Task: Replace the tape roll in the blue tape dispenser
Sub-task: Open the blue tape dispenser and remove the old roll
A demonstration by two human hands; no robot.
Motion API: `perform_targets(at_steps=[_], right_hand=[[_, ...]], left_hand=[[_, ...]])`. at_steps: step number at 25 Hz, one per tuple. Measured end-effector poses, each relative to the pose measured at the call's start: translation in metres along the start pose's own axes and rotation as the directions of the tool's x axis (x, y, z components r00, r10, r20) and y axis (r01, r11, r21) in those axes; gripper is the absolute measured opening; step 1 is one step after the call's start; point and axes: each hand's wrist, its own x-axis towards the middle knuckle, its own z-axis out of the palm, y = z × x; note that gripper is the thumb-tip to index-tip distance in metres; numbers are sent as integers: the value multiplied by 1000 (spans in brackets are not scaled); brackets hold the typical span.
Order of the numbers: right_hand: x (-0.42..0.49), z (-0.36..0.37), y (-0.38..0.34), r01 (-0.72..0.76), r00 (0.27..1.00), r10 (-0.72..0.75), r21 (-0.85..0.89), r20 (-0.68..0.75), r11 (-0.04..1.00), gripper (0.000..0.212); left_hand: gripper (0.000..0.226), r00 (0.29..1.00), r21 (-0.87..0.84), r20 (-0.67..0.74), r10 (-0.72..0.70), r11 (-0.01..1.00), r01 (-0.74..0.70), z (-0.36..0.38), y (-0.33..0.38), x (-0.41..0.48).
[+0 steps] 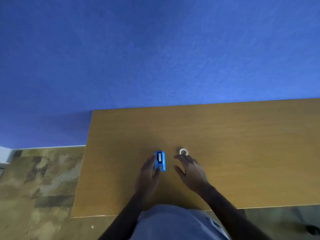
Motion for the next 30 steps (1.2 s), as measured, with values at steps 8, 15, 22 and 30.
perform_targets(at_steps=[8,15,22,30], right_hand=[[34,7,-9,-160,979,154,36,133,986,42],[50,33,-13,-194,957,179,45,229,980,59],[68,51,-15,-165,959,148,52,242,985,65],[82,59,-21,-146,960,135,27,247,989,37]], left_hand=[[44,988,-78,37,-151,985,154,-19,-20,36],[34,987,-2,145,-73,997,74,-10,-31,46],[80,931,297,206,302,887,-354,-4,-53,50],[81,939,205,227,258,930,-305,-2,-53,53]])
